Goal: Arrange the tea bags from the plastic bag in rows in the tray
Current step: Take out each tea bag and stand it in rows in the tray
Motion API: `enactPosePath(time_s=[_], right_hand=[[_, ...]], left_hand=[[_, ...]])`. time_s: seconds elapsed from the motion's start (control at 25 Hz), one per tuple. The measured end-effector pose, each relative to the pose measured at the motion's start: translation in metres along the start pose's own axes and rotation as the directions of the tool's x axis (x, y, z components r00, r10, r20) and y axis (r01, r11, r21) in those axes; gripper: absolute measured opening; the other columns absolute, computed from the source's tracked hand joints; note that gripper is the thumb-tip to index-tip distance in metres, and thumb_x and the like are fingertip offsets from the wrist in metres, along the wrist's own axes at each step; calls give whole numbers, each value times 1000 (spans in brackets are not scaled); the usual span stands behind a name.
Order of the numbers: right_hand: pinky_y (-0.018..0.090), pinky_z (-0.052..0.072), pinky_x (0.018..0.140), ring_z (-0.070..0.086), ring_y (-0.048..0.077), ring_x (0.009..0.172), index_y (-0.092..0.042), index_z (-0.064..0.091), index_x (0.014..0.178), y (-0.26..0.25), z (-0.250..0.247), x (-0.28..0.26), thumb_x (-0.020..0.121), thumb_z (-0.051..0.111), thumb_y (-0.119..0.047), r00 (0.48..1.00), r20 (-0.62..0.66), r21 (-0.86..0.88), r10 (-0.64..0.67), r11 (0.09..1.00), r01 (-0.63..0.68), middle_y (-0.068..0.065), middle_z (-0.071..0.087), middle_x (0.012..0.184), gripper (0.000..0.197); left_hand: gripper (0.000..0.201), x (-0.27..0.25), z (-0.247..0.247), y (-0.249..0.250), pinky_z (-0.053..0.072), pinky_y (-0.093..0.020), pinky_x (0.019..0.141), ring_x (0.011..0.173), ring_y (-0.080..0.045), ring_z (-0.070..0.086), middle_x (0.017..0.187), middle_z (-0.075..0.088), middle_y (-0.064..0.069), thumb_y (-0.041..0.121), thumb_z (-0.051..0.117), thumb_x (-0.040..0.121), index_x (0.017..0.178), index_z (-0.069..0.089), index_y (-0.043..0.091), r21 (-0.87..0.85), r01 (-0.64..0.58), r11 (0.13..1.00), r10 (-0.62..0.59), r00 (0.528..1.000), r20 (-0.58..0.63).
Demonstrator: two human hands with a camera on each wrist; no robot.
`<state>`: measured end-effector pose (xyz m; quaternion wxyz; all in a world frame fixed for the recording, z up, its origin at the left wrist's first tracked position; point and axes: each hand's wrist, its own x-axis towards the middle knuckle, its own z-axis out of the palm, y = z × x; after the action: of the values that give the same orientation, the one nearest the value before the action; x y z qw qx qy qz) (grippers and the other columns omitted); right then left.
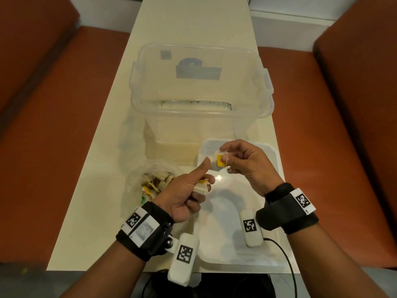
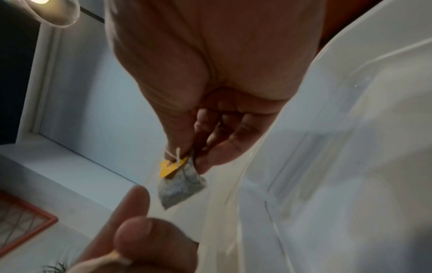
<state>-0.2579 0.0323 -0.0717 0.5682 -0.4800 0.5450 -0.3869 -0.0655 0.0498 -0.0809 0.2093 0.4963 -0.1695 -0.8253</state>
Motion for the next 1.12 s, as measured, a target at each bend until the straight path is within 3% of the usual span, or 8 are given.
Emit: enactPosePath(time_s=[0.08, 0.16, 0.28, 0.36, 0.56, 0.72, 0.8, 1.12], right_hand=[[24, 55, 70, 67, 12, 75, -15, 66, 116, 7, -5, 8, 89, 72, -10, 996, -88, -95, 23, 995, -32, 14, 73, 87, 28], [30, 57, 71, 69, 12, 74, -15, 71, 108, 17, -6, 21, 87, 76, -15, 991, -134, -285, 25, 957, -63, 11, 74, 87, 22], [33, 52, 70, 66, 16, 78, -25, 71, 87, 30, 4, 40, 87, 74, -25, 998, -56, -606, 12, 795, -43, -4, 72, 82, 3], [29, 49, 69, 64, 13, 78, -31, 66, 85, 34, 11, 53, 89, 70, -27, 999, -53, -695, -3, 718, -35, -10, 68, 78, 7], [33, 53, 70, 66, 21, 76, -25, 61, 90, 48, 21, 71, 90, 66, -24, 983, -185, -686, -12, 718, -120, -2, 70, 80, 5], [31, 39, 59, 53, 24, 67, -22, 52, 97, 53, 29, 68, 97, 54, -27, 976, -190, -858, -108, 501, -112, -1, 60, 75, 5], [32, 42, 58, 54, 27, 66, -19, 51, 99, 56, 32, 69, 100, 48, -24, 974, -187, -878, -130, 467, -106, 1, 59, 74, 6], [32, 43, 67, 59, 20, 76, -20, 53, 87, 60, 26, 54, 90, 64, -36, 939, -334, -706, -76, 680, -196, -2, 64, 84, 20]], left_hand=[[42, -5, -2, -4, 24, -19, 40, 40, -5, 37, 63, 52, 6, 60, 71, 80, 71, 67, 19, 356, -138, 924, 192, 974, -121], [37, -7, -4, -10, 40, -23, 52, 50, -3, 53, 65, 65, 10, 53, 70, 85, 71, 71, 19, 729, -210, 651, 435, 891, -132], [28, -4, -7, -14, 49, -29, 70, 79, -10, 64, 80, 71, 9, 51, 64, 89, 82, 70, 25, 959, -66, 276, 637, 759, -131], [27, 2, -11, -18, 48, -30, 70, 85, -15, 64, 87, 72, 5, 51, 60, 91, 90, 70, 26, 988, 68, 139, 688, 711, -146], [38, 10, -21, -23, 52, -31, 72, 77, -16, 67, 71, 73, -1, 50, 58, 91, 83, 76, 17, 991, 50, 127, 627, 770, -120], [37, 16, -26, -25, 55, -36, 79, 72, -12, 68, 57, 69, -1, 46, 56, 89, 80, 77, 17, 979, 17, 201, 567, 813, -131], [39, 17, -27, -26, 56, -36, 77, 70, -13, 68, 56, 70, -2, 46, 56, 88, 79, 77, 16, 977, 19, 211, 554, 822, -136], [37, 13, -24, -22, 54, -34, 78, 77, -16, 68, 67, 72, -3, 45, 58, 91, 82, 78, 15, 979, 29, 201, 576, 805, -143]])
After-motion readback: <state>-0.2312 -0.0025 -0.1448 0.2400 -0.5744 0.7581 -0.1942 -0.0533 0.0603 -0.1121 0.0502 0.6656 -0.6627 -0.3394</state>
